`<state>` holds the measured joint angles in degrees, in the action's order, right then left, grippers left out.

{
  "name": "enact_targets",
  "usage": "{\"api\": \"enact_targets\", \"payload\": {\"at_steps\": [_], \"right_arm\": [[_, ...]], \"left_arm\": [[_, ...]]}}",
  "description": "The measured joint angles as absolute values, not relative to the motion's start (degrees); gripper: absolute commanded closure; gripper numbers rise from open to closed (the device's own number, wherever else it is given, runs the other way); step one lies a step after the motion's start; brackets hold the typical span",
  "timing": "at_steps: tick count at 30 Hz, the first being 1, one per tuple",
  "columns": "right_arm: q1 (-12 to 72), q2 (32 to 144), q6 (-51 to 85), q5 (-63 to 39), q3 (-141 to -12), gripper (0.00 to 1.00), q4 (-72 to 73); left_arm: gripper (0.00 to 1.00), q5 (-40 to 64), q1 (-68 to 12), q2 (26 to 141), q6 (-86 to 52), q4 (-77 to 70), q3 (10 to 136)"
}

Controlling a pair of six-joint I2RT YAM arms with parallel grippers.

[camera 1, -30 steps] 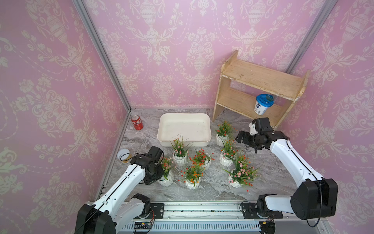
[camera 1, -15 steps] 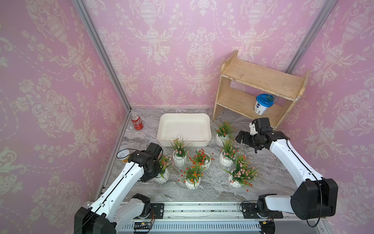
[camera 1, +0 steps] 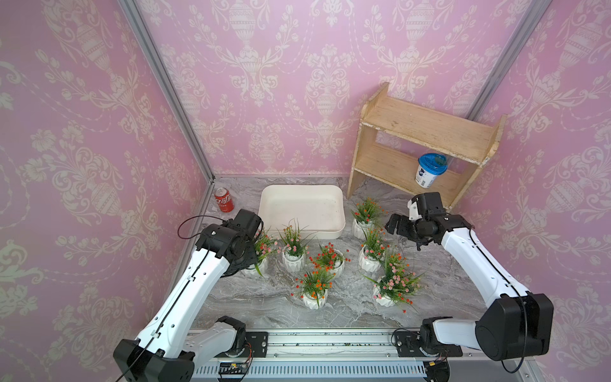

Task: Put the potted gypsophila into the storage box
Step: Place the baby's breath potted plant at the storage box.

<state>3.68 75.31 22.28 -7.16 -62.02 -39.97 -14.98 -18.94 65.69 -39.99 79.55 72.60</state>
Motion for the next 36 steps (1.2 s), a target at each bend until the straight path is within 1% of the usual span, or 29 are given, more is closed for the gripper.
{"api": "enact_targets", "payload": {"at_steps": [9, 17, 22, 28, 33, 36], "right_arm": [[3.7, 75.0, 21.4, -7.1, -62.1, 0.0, -41.1], [2.9, 75.1, 20.7, -7.2, -62.3, 0.0, -41.3], [2.0, 76.1, 20.6, -7.3, -62.9, 0.0, -40.8], [1.5, 78.0, 20.6, -8.2, -62.9, 0.0, -39.3], [1.1, 78.8, 20.6, -8.8, -62.9, 0.0, -38.3], [0.7, 78.9, 20.6, -9.3, -62.9, 0.0, -37.8]], "left_arm": [[1.0, -17.3, -18.9, 82.6, -33.4, 76.3, 95.3], [1.0, -16.0, -19.3, 98.1, -31.0, 68.2, 109.9], [1.0, -15.1, -21.6, 107.8, -30.5, 62.6, 118.3], [1.0, -14.9, -26.5, 122.1, -28.1, 58.3, 132.6], [1.0, -14.8, -30.0, 135.2, -25.8, 59.2, 147.3], [1.0, -14.7, -30.6, 139.6, -25.4, 59.9, 151.4]]}}
